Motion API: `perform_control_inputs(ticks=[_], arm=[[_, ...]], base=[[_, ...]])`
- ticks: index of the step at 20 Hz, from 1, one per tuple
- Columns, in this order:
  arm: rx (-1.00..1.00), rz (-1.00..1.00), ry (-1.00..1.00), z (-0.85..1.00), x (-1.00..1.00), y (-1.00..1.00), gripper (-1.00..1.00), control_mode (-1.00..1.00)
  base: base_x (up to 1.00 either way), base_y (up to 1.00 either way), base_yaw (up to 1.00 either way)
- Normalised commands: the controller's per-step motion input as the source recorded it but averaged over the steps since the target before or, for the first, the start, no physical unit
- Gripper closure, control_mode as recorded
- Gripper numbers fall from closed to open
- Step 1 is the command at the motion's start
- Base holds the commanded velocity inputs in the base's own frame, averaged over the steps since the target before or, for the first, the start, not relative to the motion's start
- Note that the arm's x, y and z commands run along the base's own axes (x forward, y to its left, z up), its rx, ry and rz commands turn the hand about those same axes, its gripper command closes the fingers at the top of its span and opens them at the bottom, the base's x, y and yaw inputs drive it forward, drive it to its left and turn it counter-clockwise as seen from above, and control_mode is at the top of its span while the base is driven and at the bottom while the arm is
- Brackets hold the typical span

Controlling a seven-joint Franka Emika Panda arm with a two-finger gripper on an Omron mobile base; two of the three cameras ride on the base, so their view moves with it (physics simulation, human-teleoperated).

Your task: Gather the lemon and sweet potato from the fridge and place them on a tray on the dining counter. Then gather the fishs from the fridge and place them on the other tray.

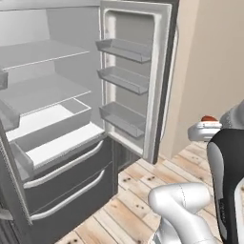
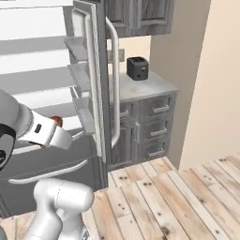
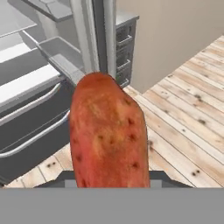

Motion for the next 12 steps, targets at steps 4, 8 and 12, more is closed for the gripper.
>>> perform_control_inputs(ticks=[4, 8, 12], arm=[[0.0, 0.0, 0.0, 0.0, 0.0, 0.0, 1.0, 1.0], [0.0, 0.0, 0.0, 0.0, 0.0, 0.0, 1.0, 1.0], [0.0, 0.0, 0.0, 0.0, 0.0, 0.0, 1.0, 1.0]], base=[[-0.07, -0.34, -0.56], [0.0, -0.47, -0.47], [0.1, -0.56, -0.44]])
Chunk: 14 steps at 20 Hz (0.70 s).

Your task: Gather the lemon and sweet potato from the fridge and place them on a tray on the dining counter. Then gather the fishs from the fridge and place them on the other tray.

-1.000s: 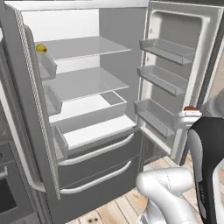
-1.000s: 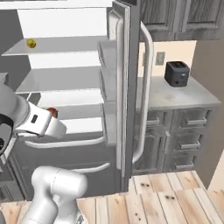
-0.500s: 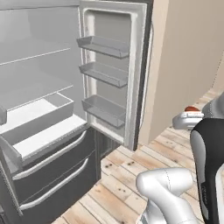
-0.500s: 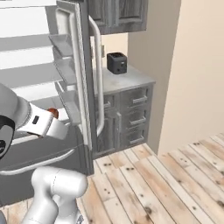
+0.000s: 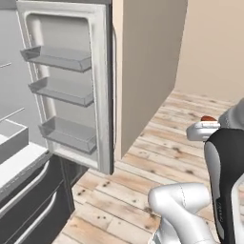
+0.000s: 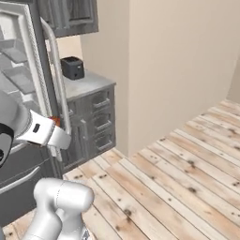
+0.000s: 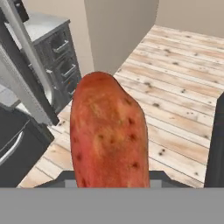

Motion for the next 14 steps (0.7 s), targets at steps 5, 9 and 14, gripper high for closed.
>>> perform_control_inputs(ticks=[5, 9, 14], arm=[[0.0, 0.0, 0.0, 0.0, 0.0, 0.0, 1.0, 1.0], [0.0, 0.0, 0.0, 0.0, 0.0, 0.0, 1.0, 1.0], [0.0, 0.0, 0.0, 0.0, 0.0, 0.0, 1.0, 1.0]], base=[[0.33, -0.53, -0.42], [0.51, -0.51, -0.39], [0.61, -0.53, -0.36]])
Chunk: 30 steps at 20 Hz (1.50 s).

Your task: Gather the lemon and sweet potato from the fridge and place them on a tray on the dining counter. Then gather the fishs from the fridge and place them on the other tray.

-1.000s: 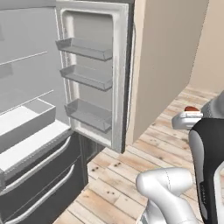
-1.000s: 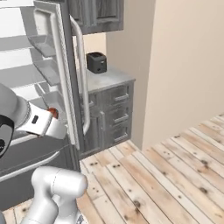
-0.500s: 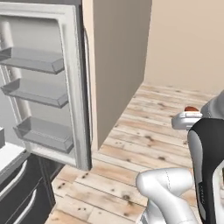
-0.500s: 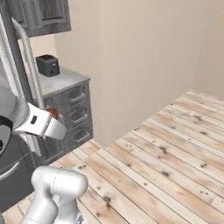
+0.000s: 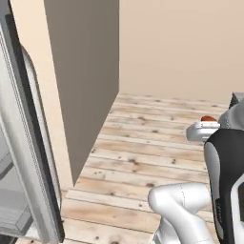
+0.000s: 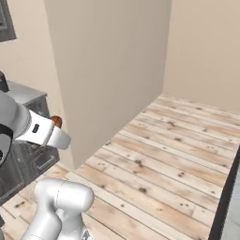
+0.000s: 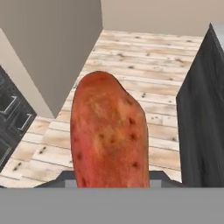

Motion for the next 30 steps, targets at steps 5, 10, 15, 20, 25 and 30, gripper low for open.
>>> perform_control_inputs(ticks=[5, 10, 15, 20, 25, 30], arm=[[0.0, 0.0, 0.0, 0.0, 0.0, 0.0, 1.0, 1.0], [0.0, 0.0, 0.0, 0.0, 0.0, 0.0, 1.0, 1.0], [0.0, 0.0, 0.0, 0.0, 0.0, 0.0, 1.0, 1.0], [0.0, 0.0, 0.0, 0.0, 0.0, 0.0, 1.0, 1.0], [0.0, 0.0, 0.0, 0.0, 0.0, 0.0, 1.0, 1.0], [0.0, 0.0, 0.0, 0.0, 0.0, 0.0, 1.0, 1.0]], base=[[0.58, -0.56, -0.34], [0.59, -0.53, -0.34], [0.65, -0.47, -0.35], [0.73, -0.31, -0.36], [0.87, -0.06, -0.39], [0.89, 0.0, -0.41]])
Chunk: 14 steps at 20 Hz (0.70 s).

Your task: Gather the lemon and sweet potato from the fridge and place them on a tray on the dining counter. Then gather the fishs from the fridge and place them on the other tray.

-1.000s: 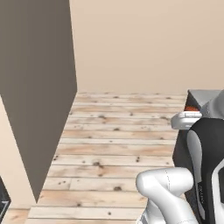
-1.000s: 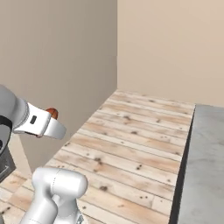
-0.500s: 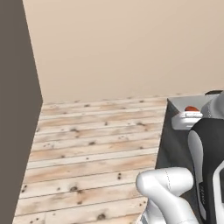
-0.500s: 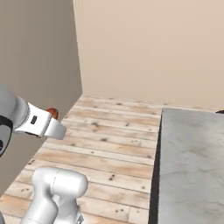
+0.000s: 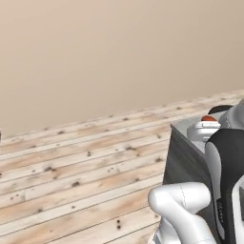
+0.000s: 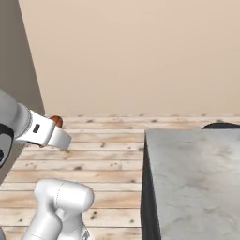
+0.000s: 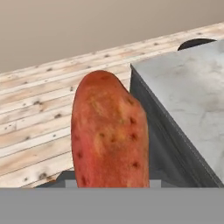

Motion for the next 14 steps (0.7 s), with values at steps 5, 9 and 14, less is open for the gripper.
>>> perform_control_inputs(ticks=[5, 9, 14], arm=[[0.0, 0.0, 0.0, 0.0, 0.0, 0.0, 1.0, 1.0], [0.0, 0.0, 0.0, 0.0, 0.0, 0.0, 1.0, 1.0], [0.0, 0.0, 0.0, 0.0, 0.0, 0.0, 1.0, 1.0]], base=[[0.88, 0.01, -0.45], [0.84, 0.06, -0.47], [0.67, 0.24, -0.51]])
